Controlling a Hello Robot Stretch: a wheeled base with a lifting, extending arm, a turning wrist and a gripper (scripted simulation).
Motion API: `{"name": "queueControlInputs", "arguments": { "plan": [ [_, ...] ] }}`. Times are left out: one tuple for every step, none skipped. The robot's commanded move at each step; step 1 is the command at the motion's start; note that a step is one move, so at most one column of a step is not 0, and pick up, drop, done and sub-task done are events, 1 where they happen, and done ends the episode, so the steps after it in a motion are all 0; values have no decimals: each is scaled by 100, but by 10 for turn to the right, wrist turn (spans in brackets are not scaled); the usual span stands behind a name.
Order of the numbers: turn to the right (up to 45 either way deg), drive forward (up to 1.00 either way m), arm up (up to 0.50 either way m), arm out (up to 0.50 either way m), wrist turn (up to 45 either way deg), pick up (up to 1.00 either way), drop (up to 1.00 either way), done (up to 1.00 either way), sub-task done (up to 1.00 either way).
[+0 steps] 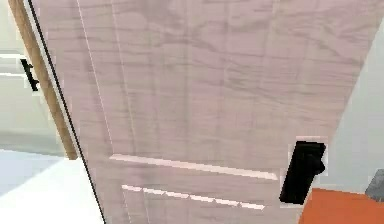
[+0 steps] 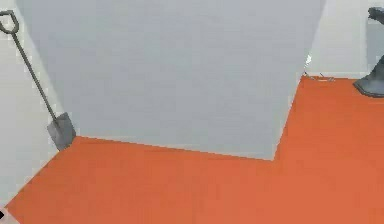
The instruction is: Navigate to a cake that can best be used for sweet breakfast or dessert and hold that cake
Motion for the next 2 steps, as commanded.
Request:
{"name": "queueControlInputs", "arguments": {
  "plan": [
    [-300,0,0,0,0,0,0,0,0],
    [0,40,0,0,0,0,0,0,0]
  ]
}}
